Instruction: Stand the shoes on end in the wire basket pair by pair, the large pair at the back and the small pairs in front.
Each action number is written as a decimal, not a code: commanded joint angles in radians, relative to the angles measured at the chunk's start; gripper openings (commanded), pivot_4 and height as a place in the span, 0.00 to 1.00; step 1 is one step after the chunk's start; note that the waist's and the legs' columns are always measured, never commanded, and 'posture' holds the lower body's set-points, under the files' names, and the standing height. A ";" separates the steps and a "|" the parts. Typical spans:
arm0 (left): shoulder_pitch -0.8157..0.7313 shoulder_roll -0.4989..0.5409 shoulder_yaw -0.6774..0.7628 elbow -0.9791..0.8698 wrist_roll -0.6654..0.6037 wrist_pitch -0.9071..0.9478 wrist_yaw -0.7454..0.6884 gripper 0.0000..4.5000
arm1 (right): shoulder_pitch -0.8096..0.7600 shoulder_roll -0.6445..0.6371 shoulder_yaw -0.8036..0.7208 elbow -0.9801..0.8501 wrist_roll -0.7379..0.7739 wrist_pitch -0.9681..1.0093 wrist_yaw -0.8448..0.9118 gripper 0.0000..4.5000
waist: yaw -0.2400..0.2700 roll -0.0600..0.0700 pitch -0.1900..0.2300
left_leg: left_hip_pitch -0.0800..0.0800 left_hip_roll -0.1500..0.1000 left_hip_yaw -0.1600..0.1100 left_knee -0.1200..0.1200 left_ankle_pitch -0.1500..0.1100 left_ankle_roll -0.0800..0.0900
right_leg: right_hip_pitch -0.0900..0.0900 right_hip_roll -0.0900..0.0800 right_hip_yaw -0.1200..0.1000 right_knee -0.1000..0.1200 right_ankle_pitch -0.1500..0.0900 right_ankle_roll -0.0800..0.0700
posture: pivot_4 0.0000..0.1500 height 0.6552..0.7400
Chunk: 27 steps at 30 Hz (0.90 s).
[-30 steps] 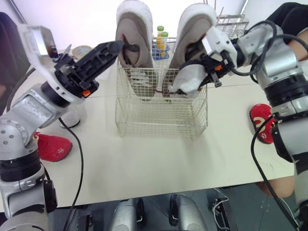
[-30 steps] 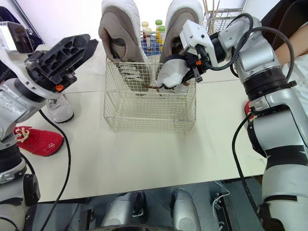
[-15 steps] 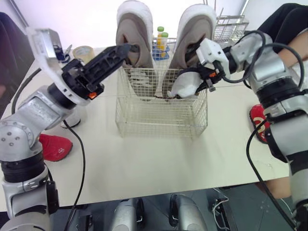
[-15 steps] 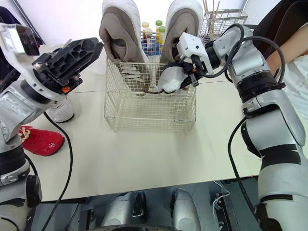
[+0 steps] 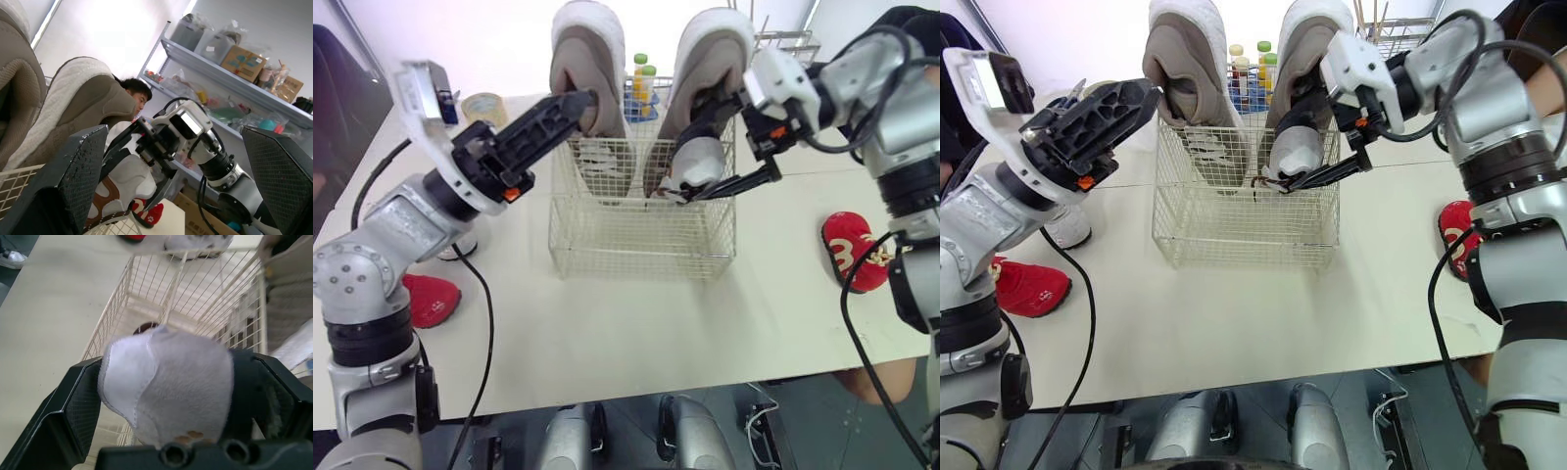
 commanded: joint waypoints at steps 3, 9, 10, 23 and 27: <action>-0.016 -0.015 0.002 -0.018 0.001 -0.021 -0.008 1.00 | 0.015 -0.039 -0.165 -0.100 -0.006 0.073 -0.002 0.98 | 0.001 0.000 0.000 | 0.000 0.000 0.000 0.000 0.000 0.000 | 0.000 0.000 0.000 0.000 0.000 0.000 | 1.00 1.00; -0.005 0.000 0.014 -0.019 0.023 -0.019 -0.020 1.00 | 0.067 -0.078 -0.354 -0.218 0.098 0.318 -0.063 0.98 | 0.001 0.000 0.000 | 0.000 0.000 0.000 0.000 0.000 0.000 | 0.000 0.000 0.000 0.000 0.000 0.000 | 1.00 1.00; -0.003 0.009 0.021 -0.018 0.032 -0.018 -0.024 1.00 | 0.079 -0.079 -0.391 -0.237 0.127 0.369 -0.082 0.98 | 0.002 0.000 0.000 | 0.000 0.000 0.000 0.000 0.000 0.000 | 0.000 0.000 0.000 0.000 0.000 0.000 | 1.00 1.00; 0.068 0.334 0.275 0.159 0.182 -0.013 -0.026 1.00 | 0.380 0.080 -0.742 -0.733 0.620 0.886 -0.572 0.98 | 0.003 -0.001 -0.001 | 0.000 0.000 0.000 0.000 0.000 0.000 | 0.000 0.000 0.000 0.001 0.000 0.000 | 1.00 1.00; -0.012 0.417 0.205 0.350 0.393 -0.022 0.045 1.00 | 0.417 0.073 -0.666 -0.790 0.564 0.845 -0.546 0.98 | 0.006 -0.001 -0.001 | 0.000 0.000 0.000 0.000 0.000 0.000 | 0.000 0.000 0.000 0.001 0.000 0.000 | 1.00 1.00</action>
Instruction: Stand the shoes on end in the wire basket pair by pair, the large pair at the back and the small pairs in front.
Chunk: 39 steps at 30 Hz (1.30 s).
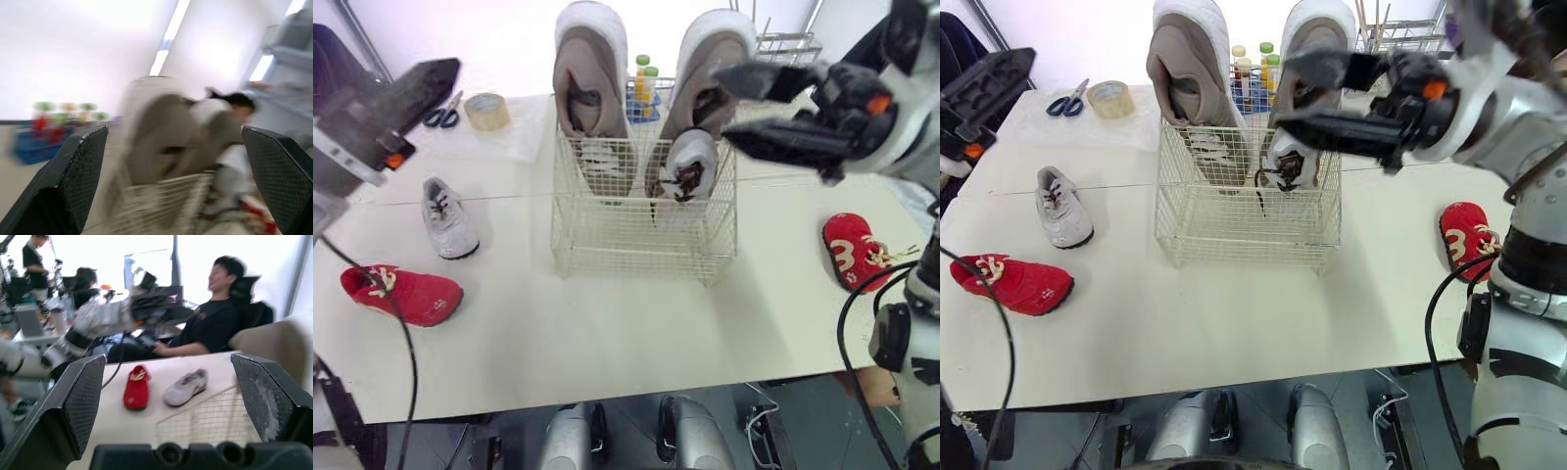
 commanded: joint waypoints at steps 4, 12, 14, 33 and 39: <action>-0.255 0.069 -0.155 0.412 0.377 0.047 0.207 1.00 | 0.018 -0.045 0.116 -0.062 -0.120 -0.127 0.105 0.98 | 0.009 -0.001 0.000 | 0.000 0.000 0.000 0.000 0.000 0.000 | 0.000 0.000 0.000 0.000 0.000 0.000 | 1.00 1.00; -0.494 0.061 -0.352 0.891 0.779 0.055 0.156 1.00 | 0.003 -0.076 0.166 -0.056 -0.201 -0.240 0.212 0.98 | 0.012 -0.007 0.002 | -0.001 -0.001 0.002 0.000 0.000 0.000 | -0.002 0.002 0.000 0.000 0.000 0.000 | 1.00 1.00; -0.534 0.051 -0.394 0.992 0.876 0.005 0.116 1.00 | -0.001 -0.078 0.166 -0.047 -0.205 -0.246 0.222 0.98 | 0.013 -0.008 0.002 | -0.001 -0.001 0.003 0.000 0.000 0.000 | -0.002 0.002 0.000 0.000 0.000 0.000 | 1.00 1.00; -0.619 -0.102 -0.384 1.342 1.205 -0.195 -0.015 1.00 | 0.007 -0.095 0.146 -0.061 -0.229 -0.246 0.193 0.98 | 0.007 -0.013 0.003 | -0.008 0.000 0.004 0.001 0.000 0.000 | -0.009 0.001 0.000 0.001 0.000 0.000 | 1.00 1.00; -0.563 -0.110 -0.348 1.368 1.237 -0.209 0.003 1.00 | 0.024 -0.102 0.143 -0.075 -0.234 -0.241 0.176 0.98 | -0.006 -0.013 0.003 | -0.008 0.000 0.004 0.001 0.000 0.000 | -0.009 0.000 0.000 0.002 0.000 0.000 | 1.00 1.00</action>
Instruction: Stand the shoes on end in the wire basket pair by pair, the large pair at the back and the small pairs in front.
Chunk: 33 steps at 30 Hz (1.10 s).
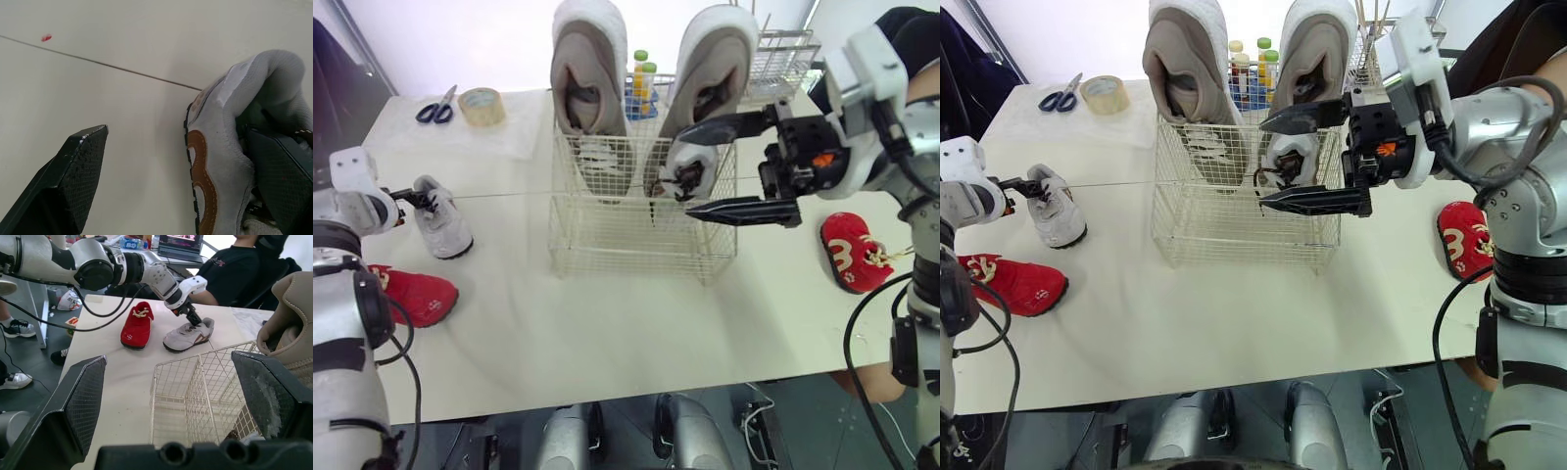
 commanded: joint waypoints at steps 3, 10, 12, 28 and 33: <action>0.044 0.001 0.034 0.023 0.035 -0.015 0.020 0.81 | -0.014 -0.021 -0.036 -0.022 0.013 0.001 -0.013 1.00 | -0.004 0.000 0.000 | 0.000 0.000 0.000 0.000 0.000 0.000 | 0.000 0.000 0.000 0.000 0.000 0.000 | 1.00 1.00; 0.072 -0.023 0.069 0.028 0.047 -0.031 0.041 0.03 | -0.030 -0.024 -0.029 -0.005 -0.001 -0.002 -0.010 1.00 | -0.006 0.000 0.000 | 0.002 0.000 0.001 0.000 0.000 0.000 | 0.000 0.000 0.001 0.002 0.000 0.000 | 1.00 1.00; 0.070 -0.026 0.083 0.025 0.041 -0.030 0.043 0.01 | -0.024 -0.028 -0.027 -0.010 -0.006 -0.006 -0.010 1.00 | -0.004 0.000 -0.001 | 0.002 0.000 0.001 0.000 0.000 0.000 | 0.000 0.000 0.001 0.003 0.000 0.000 | 1.00 1.00; 0.127 -0.165 0.316 -0.861 -0.236 -0.100 -0.021 0.01 | -0.032 0.040 -0.122 0.027 0.100 0.087 -0.168 1.00 | 0.000 -0.007 0.001 | -0.001 0.000 -0.001 0.001 0.000 0.000 | 0.001 -0.002 0.000 0.003 0.000 0.000 | 1.00 1.00; 0.229 -0.295 0.332 -1.225 -0.267 -0.169 0.080 0.01 | -0.021 0.035 -0.118 0.037 0.077 0.066 -0.184 1.00 | 0.000 -0.007 0.001 | -0.001 0.000 -0.002 0.002 0.001 -0.001 | 0.000 0.000 0.000 0.005 0.000 0.000 | 1.00 1.00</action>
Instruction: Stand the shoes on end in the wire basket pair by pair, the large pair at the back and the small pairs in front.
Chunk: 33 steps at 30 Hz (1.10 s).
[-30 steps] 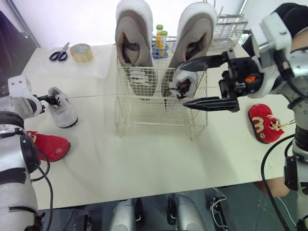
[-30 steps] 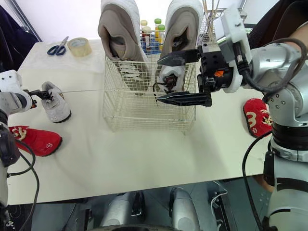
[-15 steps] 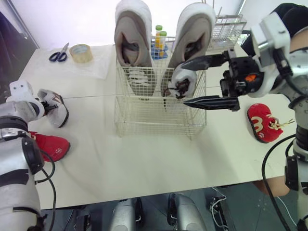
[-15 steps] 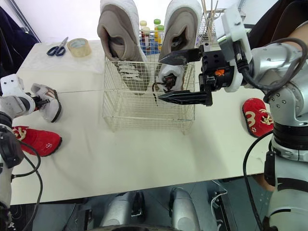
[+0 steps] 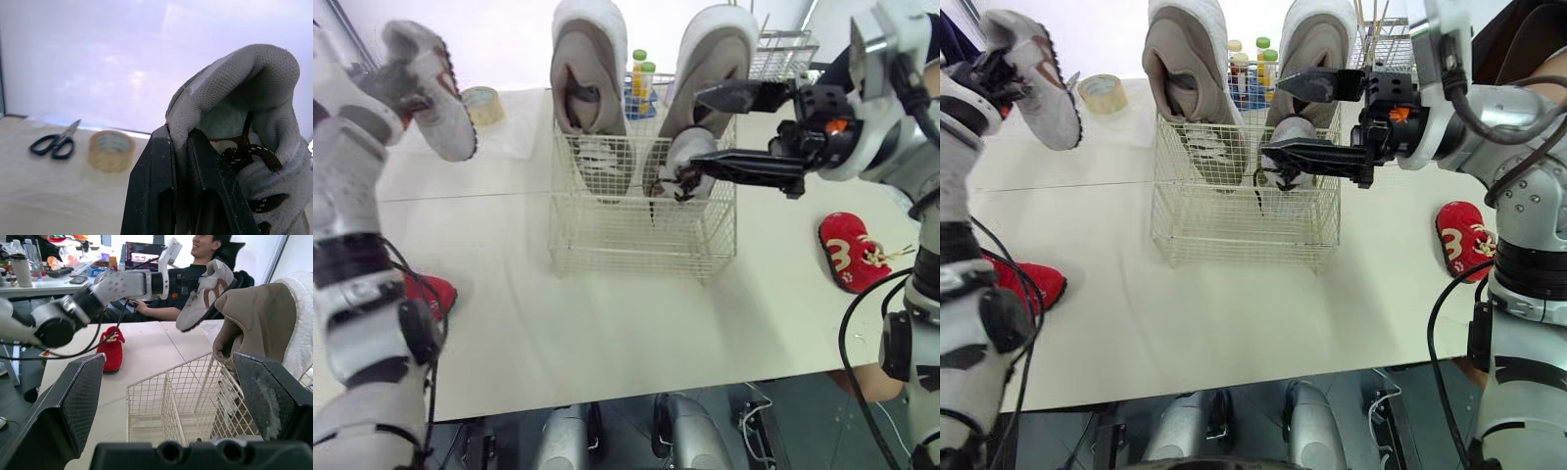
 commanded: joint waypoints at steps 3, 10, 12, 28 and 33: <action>0.045 -0.118 0.042 -0.377 -0.050 -0.147 0.097 0.01 | 0.001 -0.007 -0.032 -0.008 -0.002 -0.026 -0.014 1.00 | 0.001 0.000 0.000 | 0.000 0.000 0.000 0.000 0.000 0.000 | 0.000 0.000 0.000 0.000 0.000 0.000 | 1.00 1.00; 0.106 -0.213 0.021 -0.586 -0.123 -0.169 0.147 0.01 | -0.008 -0.003 -0.012 0.013 -0.013 -0.030 -0.009 1.00 | 0.003 0.000 0.000 | 0.001 0.000 -0.001 0.001 0.000 0.000 | 0.001 0.000 0.000 -0.001 0.000 0.000 | 1.00 1.00; 0.141 -0.239 -0.005 -0.639 -0.125 -0.179 0.151 0.01 | -0.016 0.000 -0.004 0.021 -0.018 -0.031 -0.004 1.00 | 0.004 0.000 0.000 | 0.001 0.000 -0.001 0.001 0.000 0.000 | 0.002 0.000 0.000 -0.001 0.000 0.000 | 1.00 1.00; 0.338 -0.421 -0.351 -0.608 0.210 -0.597 0.050 0.01 | -0.072 -0.017 0.030 0.032 -0.041 -0.007 0.039 1.00 | 0.024 0.000 0.000 | 0.001 0.000 -0.002 0.006 -0.001 0.001 | 0.003 0.000 0.000 0.000 0.000 0.000 | 1.00 1.00; 0.368 -0.490 -0.389 -0.484 0.305 -0.758 0.070 0.01 | -0.058 -0.036 0.013 0.002 -0.030 0.018 0.024 1.00 | 0.026 0.000 0.000 | 0.001 0.001 -0.002 0.009 -0.002 0.004 | 0.004 0.000 0.000 0.001 0.000 0.000 | 1.00 1.00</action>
